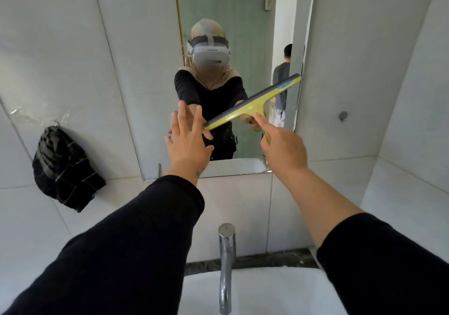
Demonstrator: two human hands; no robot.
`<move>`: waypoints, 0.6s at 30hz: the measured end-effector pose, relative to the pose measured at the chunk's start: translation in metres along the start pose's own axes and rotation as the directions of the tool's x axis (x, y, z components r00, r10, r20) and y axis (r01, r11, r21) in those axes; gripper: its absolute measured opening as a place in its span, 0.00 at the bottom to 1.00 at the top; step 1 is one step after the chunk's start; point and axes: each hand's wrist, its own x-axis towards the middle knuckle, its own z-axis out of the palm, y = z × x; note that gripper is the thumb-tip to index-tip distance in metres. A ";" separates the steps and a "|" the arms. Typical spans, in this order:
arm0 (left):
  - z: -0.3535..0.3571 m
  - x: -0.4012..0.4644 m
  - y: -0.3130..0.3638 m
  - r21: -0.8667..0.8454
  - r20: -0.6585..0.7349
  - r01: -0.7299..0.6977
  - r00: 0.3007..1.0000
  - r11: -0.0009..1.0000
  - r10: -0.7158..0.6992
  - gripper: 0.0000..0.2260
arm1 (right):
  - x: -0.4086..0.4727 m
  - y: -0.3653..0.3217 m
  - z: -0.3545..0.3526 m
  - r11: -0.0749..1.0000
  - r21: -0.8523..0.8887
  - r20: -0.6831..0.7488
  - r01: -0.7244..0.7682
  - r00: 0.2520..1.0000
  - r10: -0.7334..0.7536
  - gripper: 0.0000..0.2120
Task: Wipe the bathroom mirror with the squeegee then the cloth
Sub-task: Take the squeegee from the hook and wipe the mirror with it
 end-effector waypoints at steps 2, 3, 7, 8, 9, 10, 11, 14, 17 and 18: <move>0.002 -0.001 0.000 0.002 0.000 0.004 1.000 1.000 -0.004 0.43 | -0.004 0.005 0.002 0.999 0.027 -0.009 -0.024 1.000 0.024 0.25; 0.003 -0.001 0.000 0.001 -0.002 0.003 1.000 1.000 -0.003 0.44 | -0.006 0.005 0.003 0.998 0.050 -0.014 -0.033 0.999 0.034 0.25; 0.004 -0.001 -0.004 0.006 -0.003 -0.013 1.000 1.000 0.013 0.44 | -0.014 0.003 0.015 0.978 0.187 -0.037 -0.095 0.994 0.104 0.26; 0.004 -0.001 -0.005 0.010 -0.004 -0.017 1.000 1.000 0.017 0.44 | -0.017 0.002 0.019 0.964 0.234 -0.042 -0.124 0.990 0.138 0.26; 0.003 -0.001 -0.005 0.011 -0.004 -0.020 1.000 1.000 0.020 0.44 | -0.020 0.001 0.024 0.945 0.284 -0.043 -0.161 0.983 0.180 0.26; 0.003 -0.001 -0.006 0.010 -0.004 -0.024 1.000 1.000 0.024 0.44 | -0.023 -0.001 0.029 0.921 0.335 -0.040 -0.201 0.973 0.227 0.26; 0.003 -0.001 -0.007 0.009 -0.005 -0.027 1.000 1.000 0.027 0.44 | -0.026 -0.004 0.034 0.890 0.388 -0.031 -0.239 0.962 0.271 0.27; 0.003 -0.001 -0.009 0.007 -0.007 -0.038 0.999 0.999 0.038 0.44 | -0.034 -0.016 0.045 0.795 0.528 0.000 -0.297 0.937 0.350 0.27; 0.002 -0.002 -0.012 0.010 -0.016 -0.058 0.998 0.998 0.058 0.42 | -0.039 -0.033 0.050 0.692 0.636 0.054 -0.340 0.915 0.399 0.27; 0.001 -0.002 -0.013 0.010 -0.021 -0.065 0.998 0.998 0.065 0.42 | -0.040 -0.038 0.052 0.665 0.656 0.071 -0.356 0.907 0.415 0.27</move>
